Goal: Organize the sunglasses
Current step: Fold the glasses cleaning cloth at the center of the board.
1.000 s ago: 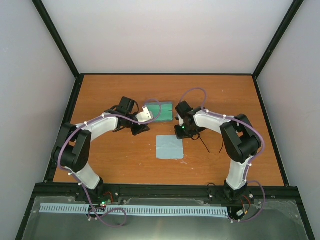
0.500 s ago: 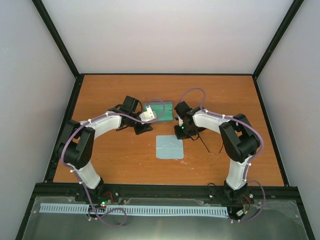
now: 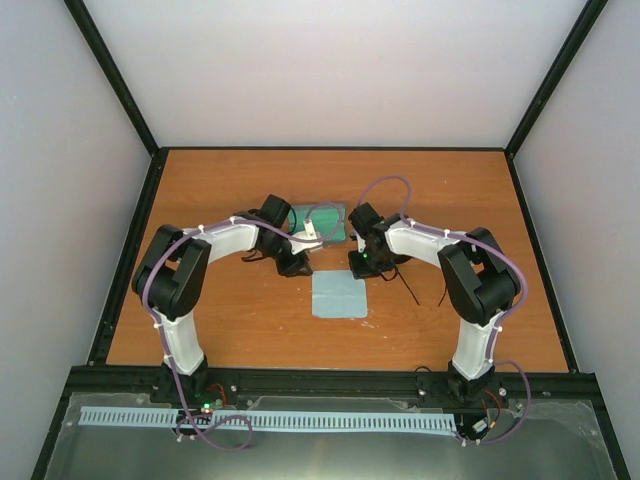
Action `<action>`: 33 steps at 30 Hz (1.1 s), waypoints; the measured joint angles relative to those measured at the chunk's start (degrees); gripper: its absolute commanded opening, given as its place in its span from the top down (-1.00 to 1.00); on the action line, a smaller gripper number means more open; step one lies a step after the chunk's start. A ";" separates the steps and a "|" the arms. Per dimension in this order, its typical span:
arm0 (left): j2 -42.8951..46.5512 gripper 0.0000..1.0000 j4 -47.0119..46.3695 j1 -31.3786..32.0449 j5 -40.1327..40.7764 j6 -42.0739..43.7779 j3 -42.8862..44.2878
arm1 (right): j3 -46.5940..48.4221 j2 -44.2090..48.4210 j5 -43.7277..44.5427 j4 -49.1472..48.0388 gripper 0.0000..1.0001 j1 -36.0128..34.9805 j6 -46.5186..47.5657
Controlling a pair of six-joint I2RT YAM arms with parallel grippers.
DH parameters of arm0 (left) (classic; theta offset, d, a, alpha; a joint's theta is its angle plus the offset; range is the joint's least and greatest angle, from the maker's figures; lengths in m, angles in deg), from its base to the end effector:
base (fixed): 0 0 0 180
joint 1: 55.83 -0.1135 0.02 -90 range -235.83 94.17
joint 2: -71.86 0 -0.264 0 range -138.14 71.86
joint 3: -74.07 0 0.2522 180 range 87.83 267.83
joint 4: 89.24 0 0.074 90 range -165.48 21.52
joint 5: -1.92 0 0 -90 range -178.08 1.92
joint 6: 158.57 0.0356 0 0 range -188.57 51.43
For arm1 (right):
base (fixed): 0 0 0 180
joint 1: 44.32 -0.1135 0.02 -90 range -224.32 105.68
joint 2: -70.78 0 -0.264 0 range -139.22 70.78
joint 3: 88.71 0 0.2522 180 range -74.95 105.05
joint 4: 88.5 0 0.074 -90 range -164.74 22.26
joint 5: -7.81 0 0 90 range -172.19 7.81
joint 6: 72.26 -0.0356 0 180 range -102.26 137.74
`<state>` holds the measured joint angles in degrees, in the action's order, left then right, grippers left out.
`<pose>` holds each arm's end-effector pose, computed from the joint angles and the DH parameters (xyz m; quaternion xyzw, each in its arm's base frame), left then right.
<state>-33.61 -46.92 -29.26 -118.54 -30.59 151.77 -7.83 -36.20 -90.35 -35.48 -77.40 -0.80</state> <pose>0.3043 -0.1723 0.1520 0.5459 0.7793 -0.2409 0.1917 0.2857 0.1921 0.1478 -0.1323 0.9841 0.1049 0.0543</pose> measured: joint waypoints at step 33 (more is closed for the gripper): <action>-5.05 0.41 -1.22 3.74 2.56 -1.01 2.49 | -0.79 0.68 0.04 -0.26 0.95 -0.02 -0.81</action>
<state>-38.65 -48.14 -25.52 -115.98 -31.59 154.26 -8.62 -35.53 -90.31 -35.74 -77.43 -1.61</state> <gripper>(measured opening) 0.306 0.029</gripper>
